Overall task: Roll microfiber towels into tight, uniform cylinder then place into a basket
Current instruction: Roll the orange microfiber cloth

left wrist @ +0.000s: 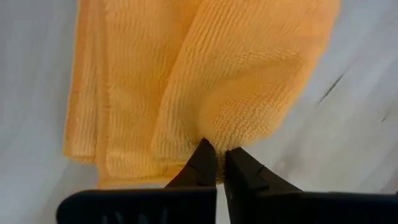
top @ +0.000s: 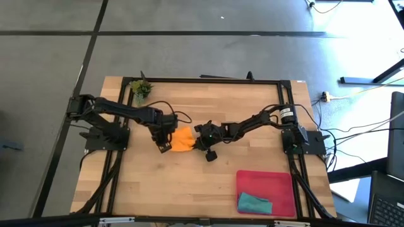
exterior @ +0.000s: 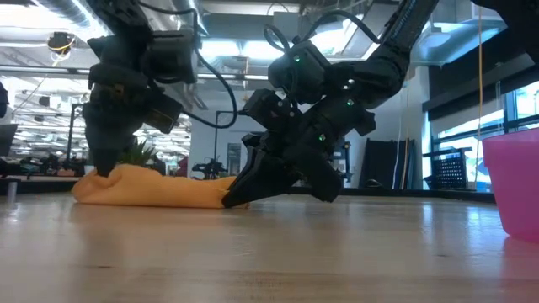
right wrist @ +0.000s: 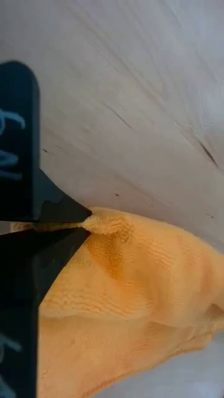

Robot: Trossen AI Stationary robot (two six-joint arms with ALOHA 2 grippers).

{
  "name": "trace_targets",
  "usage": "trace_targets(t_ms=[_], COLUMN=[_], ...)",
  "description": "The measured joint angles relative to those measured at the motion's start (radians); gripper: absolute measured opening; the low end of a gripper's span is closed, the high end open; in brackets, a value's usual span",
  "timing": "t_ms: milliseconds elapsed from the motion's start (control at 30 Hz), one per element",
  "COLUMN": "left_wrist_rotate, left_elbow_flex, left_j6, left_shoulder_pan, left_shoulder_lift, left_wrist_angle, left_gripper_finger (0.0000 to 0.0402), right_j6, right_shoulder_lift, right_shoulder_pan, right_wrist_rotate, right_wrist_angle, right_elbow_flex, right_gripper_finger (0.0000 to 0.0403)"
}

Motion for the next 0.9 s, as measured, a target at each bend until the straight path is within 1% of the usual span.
trace_targets(t_ms=[367,667,733,900], left_wrist_rotate=[-0.101,-0.124,-0.150,-0.258], left_elbow_flex=[0.001,0.008,0.027,0.075], left_j6=[0.041,0.086,0.105,0.134], left_shoulder_pan=[0.074,0.109,0.115,0.134], left_shoulder_lift=[-0.001,-0.001,-0.001,-0.001], left_wrist_angle=[-0.019,-0.010,-0.010,-0.003], left_gripper_finger=[0.0000,0.0000,0.0000,0.0000], right_j6=[0.000,0.000,0.000,0.001], right_shoulder_lift=[0.000,0.000,0.000,0.000], right_shoulder_pan=[0.000,0.000,0.000,0.001], right_wrist_rotate=[-0.001,-0.002,-0.002,-0.002], right_wrist_angle=[0.000,0.000,0.000,0.000], right_elbow_flex=[0.000,0.000,0.000,0.000], right_gripper_finger=[0.0006,0.0006,0.0006,0.0006])
